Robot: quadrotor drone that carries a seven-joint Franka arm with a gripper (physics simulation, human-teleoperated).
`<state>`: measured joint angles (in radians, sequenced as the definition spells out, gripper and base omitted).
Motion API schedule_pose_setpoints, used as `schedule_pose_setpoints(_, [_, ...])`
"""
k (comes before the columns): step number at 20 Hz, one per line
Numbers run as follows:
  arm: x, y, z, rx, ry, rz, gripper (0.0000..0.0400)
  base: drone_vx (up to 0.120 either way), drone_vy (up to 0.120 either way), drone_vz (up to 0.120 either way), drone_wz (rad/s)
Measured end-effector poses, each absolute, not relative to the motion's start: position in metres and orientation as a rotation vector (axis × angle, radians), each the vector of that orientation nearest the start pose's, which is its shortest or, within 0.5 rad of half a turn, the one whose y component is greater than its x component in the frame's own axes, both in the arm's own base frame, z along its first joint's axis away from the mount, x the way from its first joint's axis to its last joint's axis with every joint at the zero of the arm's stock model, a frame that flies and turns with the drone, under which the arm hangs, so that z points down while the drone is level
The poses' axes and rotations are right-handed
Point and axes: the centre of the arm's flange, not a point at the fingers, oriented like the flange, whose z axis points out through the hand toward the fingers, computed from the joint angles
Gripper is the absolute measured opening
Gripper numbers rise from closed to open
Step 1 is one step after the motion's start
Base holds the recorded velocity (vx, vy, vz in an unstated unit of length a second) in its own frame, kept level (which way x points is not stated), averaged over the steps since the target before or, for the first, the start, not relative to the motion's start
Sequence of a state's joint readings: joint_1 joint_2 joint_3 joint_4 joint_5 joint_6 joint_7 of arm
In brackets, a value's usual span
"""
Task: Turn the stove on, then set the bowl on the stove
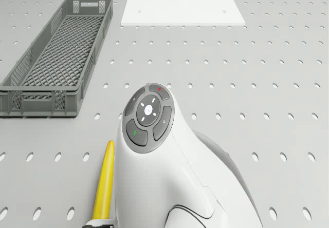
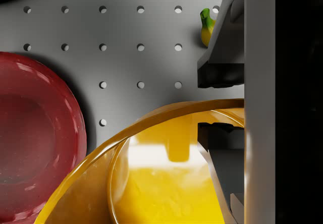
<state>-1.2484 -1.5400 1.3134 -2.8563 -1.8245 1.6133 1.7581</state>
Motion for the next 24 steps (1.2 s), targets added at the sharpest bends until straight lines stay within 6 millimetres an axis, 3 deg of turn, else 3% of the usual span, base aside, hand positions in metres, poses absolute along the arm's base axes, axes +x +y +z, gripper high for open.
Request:
schedule_pose_setpoints(6, [0.3068, -0.0199, 0.5069, 0.001, -0.002, 0.786, 0.0100, -0.113, 0.107, 0.107, 0.000])
schedule_pose_setpoints(17, [0.3068, -0.0199, 0.5067, 0.001, -0.002, 0.786, 0.0100, -0.116, 0.000, 0.000, 0.000])
schedule_pose_setpoints(24, [0.3068, -0.0199, 0.5067, 0.001, -0.002, 0.786, 0.0100, -0.120, 0.069, 0.000, 0.000])
